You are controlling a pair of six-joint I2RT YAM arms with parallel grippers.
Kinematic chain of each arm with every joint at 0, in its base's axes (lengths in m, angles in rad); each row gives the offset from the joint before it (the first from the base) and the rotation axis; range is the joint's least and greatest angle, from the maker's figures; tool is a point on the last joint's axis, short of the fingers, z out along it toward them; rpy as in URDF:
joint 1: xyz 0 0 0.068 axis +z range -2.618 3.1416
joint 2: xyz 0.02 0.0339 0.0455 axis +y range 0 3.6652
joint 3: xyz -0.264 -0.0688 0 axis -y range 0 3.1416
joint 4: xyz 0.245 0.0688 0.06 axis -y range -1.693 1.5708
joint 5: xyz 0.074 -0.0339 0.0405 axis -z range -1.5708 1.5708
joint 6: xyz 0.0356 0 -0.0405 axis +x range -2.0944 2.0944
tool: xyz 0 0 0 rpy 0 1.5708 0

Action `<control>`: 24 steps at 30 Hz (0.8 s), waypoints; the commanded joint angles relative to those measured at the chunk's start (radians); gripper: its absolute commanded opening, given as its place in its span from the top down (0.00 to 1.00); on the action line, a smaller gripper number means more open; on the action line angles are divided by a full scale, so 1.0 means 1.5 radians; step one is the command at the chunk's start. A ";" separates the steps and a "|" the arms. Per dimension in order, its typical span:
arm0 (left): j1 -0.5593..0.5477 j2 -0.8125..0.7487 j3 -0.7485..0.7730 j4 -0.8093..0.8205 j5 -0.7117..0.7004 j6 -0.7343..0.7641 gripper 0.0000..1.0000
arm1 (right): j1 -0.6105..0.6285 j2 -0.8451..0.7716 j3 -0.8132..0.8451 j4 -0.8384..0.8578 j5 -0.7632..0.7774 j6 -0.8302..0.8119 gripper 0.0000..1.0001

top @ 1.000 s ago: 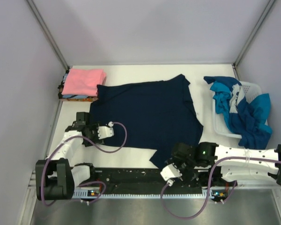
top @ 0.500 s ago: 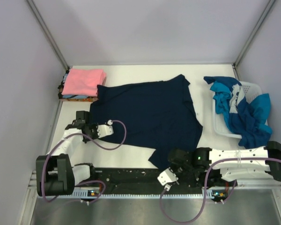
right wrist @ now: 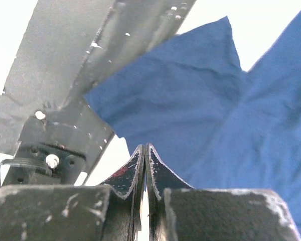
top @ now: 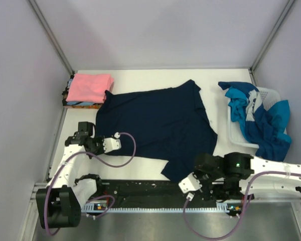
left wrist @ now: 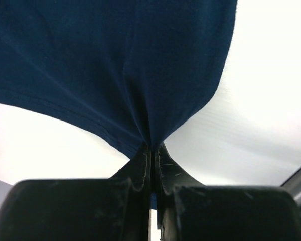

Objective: Fold and stack the t-shirts

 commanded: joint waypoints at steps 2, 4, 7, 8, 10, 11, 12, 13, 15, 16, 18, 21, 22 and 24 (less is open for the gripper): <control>0.002 -0.010 0.047 -0.102 0.037 0.012 1.00 | -0.009 -0.085 0.146 -0.185 0.083 0.036 1.00; 0.002 -0.011 0.067 -0.130 0.038 0.006 1.00 | -0.013 -0.108 0.186 -0.226 0.116 0.045 1.00; 0.000 -0.012 0.060 -0.139 0.035 0.025 0.88 | -0.013 -0.116 0.184 -0.248 0.132 0.027 0.99; 0.000 -0.011 0.049 -0.126 0.030 0.028 0.87 | -0.013 -0.116 0.163 -0.234 0.129 0.012 0.93; -0.001 -0.008 0.029 -0.100 0.021 0.029 0.84 | -0.013 -0.100 0.117 -0.184 0.093 -0.024 0.77; 0.000 -0.003 0.029 -0.093 0.018 0.024 0.81 | -0.013 -0.084 0.097 -0.146 0.071 -0.039 0.69; -0.001 0.001 0.032 -0.090 0.014 0.016 0.78 | -0.012 -0.067 0.083 -0.116 0.052 -0.058 0.61; -0.001 0.004 0.036 -0.092 0.011 0.011 0.73 | -0.013 -0.048 0.070 -0.083 0.037 -0.075 0.53; -0.001 0.006 0.044 -0.098 0.001 0.004 0.59 | -0.013 0.004 0.056 -0.046 0.001 -0.107 0.39; -0.001 0.004 0.045 -0.101 -0.007 0.003 0.52 | -0.013 0.034 0.052 -0.035 -0.012 -0.117 0.36; 0.000 -0.005 0.045 -0.109 -0.020 0.007 0.48 | -0.012 0.083 0.040 -0.028 -0.033 -0.141 0.34; 0.001 -0.030 0.035 -0.115 -0.025 0.018 0.44 | -0.008 0.117 0.002 0.018 -0.052 -0.160 0.34; 0.000 -0.040 0.032 -0.120 -0.022 0.023 0.42 | -0.004 0.114 -0.015 0.050 -0.048 -0.159 0.34; 0.000 -0.045 0.031 -0.134 -0.012 0.029 0.41 | 0.004 0.118 -0.040 0.100 -0.047 -0.153 0.35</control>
